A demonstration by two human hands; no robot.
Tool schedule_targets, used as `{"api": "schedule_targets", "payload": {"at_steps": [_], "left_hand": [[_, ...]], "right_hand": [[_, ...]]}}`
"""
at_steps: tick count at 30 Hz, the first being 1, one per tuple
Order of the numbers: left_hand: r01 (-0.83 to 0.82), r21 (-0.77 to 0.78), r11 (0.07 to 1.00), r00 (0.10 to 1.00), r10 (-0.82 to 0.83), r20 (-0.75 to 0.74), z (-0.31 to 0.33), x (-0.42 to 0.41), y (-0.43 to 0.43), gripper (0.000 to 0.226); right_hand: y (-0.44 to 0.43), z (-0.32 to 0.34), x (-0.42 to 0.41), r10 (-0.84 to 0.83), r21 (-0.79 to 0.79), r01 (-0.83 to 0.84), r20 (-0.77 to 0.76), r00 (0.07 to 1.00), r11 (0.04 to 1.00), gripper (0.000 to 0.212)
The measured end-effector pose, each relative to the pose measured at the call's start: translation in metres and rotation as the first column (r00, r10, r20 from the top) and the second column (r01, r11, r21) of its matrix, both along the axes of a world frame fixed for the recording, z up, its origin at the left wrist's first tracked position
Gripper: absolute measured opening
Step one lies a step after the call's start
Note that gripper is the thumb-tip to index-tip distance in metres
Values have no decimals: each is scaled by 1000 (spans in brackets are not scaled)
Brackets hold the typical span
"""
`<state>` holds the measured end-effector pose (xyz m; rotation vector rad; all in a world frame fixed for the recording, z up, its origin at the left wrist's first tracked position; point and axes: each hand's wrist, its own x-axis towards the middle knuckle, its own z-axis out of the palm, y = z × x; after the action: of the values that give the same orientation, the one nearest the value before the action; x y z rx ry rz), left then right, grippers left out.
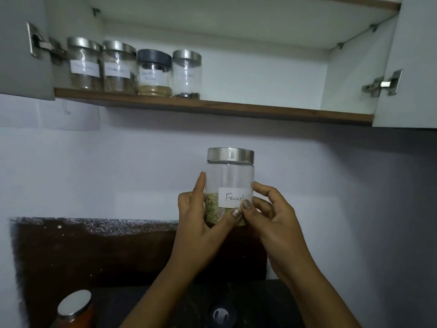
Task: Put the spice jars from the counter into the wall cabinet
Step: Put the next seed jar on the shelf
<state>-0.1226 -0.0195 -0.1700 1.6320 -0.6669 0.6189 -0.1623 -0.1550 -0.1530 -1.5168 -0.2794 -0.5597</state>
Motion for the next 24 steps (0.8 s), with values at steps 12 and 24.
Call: {"api": "schedule_targets", "payload": {"at_steps": [12,24], "left_hand": [[-29,-20,999,977,32,210,87,53,2,60],[-150,-9,989,929,144,342,190,150,-17,62]], "right_hand": [[2,84,54,-93,-145,132,248,964,981,49],[-8,174,161,-167,-119,229,387,907,966,48]]}}
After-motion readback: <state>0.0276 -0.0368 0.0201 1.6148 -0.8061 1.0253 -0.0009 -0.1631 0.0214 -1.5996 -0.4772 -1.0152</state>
